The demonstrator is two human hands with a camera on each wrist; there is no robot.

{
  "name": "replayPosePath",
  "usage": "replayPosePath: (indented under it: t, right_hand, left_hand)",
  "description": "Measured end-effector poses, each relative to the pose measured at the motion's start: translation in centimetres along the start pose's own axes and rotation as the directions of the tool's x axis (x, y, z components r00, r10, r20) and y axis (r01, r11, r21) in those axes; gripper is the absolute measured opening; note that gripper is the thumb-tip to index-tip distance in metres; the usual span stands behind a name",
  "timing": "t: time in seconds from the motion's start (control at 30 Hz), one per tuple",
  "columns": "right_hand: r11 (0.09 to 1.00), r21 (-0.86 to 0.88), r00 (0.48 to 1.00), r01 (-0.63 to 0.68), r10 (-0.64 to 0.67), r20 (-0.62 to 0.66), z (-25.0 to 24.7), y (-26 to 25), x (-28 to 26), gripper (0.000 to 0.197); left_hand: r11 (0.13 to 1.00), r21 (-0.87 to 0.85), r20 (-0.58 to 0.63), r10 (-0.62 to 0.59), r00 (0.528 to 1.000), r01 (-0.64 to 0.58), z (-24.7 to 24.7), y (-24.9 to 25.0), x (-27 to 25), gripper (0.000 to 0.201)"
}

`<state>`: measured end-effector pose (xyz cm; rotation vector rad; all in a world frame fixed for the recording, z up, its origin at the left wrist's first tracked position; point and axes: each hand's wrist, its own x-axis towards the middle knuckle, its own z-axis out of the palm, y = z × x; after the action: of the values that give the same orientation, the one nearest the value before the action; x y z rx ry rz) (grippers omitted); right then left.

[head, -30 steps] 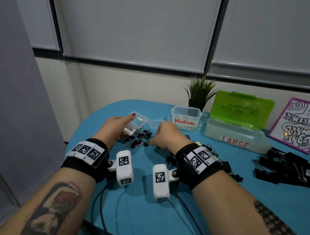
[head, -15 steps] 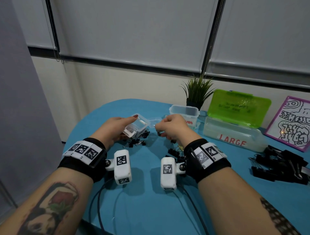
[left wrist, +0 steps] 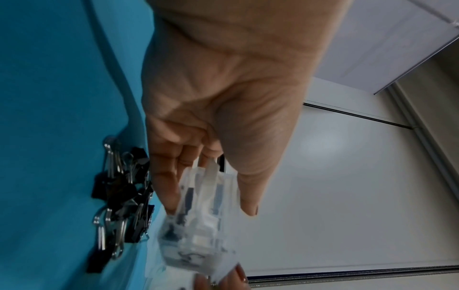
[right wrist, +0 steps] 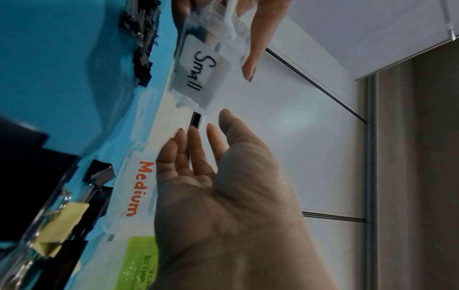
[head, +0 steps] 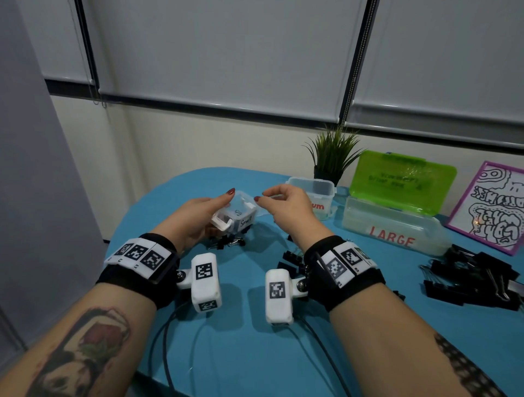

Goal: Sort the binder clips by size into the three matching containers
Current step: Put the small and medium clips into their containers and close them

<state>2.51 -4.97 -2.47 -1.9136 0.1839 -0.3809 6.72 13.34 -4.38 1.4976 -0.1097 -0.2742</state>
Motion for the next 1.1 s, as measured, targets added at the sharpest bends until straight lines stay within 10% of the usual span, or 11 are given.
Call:
replayPosePath:
  t: [0.17,0.37,0.63,1.1]
  right_hand:
    - [0.938,0.199,0.935,-0.285,0.226,0.272,0.7,0.0,-1.0,0.027]
    - [0.94,0.2,0.961,-0.276,0.269,0.065,-0.7,0.9,0.5,0.031]
    - [0.94,0.116,0.946,-0.32,0.324,-0.022,-1.6,2.7,2.1,0.042]
    - [0.96,0.047,0.961,-0.277,0.276,0.02,-1.3,2.3,1.7,0.044]
  left_hand:
    - [0.993,0.099,0.067,0.057,0.996,-0.064,0.1,-0.1,-0.6,0.075]
    - [0.895,0.428,-0.016,0.142,0.99,-0.122,-0.9,0.0,-0.7,0.068]
    - [0.521,0.853,-0.02,-0.036,0.999,0.035,-1.3,-0.1,-0.8,0.105]
    - [0.633,0.773,0.004,0.054,0.999,-0.037,-1.6,-0.7,0.4,0.014]
